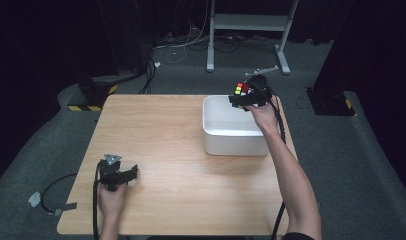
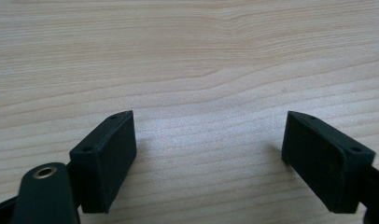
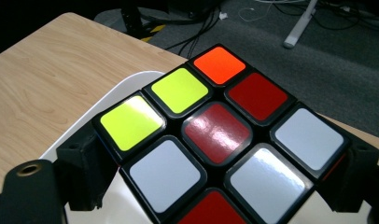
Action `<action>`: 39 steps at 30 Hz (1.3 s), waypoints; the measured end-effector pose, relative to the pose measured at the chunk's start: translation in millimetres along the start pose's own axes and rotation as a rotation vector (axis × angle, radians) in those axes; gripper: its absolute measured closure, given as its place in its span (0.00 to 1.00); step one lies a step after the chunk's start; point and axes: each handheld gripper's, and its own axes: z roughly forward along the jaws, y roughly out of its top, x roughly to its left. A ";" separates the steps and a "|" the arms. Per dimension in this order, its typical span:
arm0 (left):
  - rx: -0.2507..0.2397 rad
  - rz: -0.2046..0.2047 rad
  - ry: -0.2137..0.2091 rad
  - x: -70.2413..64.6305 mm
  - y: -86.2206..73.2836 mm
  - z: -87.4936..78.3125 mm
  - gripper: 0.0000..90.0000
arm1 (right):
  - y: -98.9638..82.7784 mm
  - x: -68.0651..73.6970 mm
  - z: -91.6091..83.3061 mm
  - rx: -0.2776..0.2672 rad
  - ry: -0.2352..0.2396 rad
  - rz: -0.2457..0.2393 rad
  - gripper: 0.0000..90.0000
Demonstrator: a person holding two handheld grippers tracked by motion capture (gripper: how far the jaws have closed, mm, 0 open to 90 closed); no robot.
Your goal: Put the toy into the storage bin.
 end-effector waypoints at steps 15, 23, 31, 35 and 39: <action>0.000 0.000 0.000 0.0 0.0 0.0 0.20 | -0.8 -11.2 22.2 0.051 -0.050 0.030 0.15; 0.000 0.000 0.000 0.0 0.0 0.0 0.20 | -4.2 -12.9 33.6 0.085 -0.071 0.024 0.15; 0.000 0.000 -0.001 0.1 0.0 0.0 0.20 | -6.9 -14.5 39.9 0.114 -0.084 0.026 0.15; 0.000 0.000 -0.001 0.2 0.0 0.0 0.20 | -9.6 -15.1 42.5 0.123 -0.088 0.031 0.15; -0.001 0.000 -0.001 0.1 0.0 0.0 0.20 | -12.1 -15.9 44.0 0.127 -0.091 0.033 0.15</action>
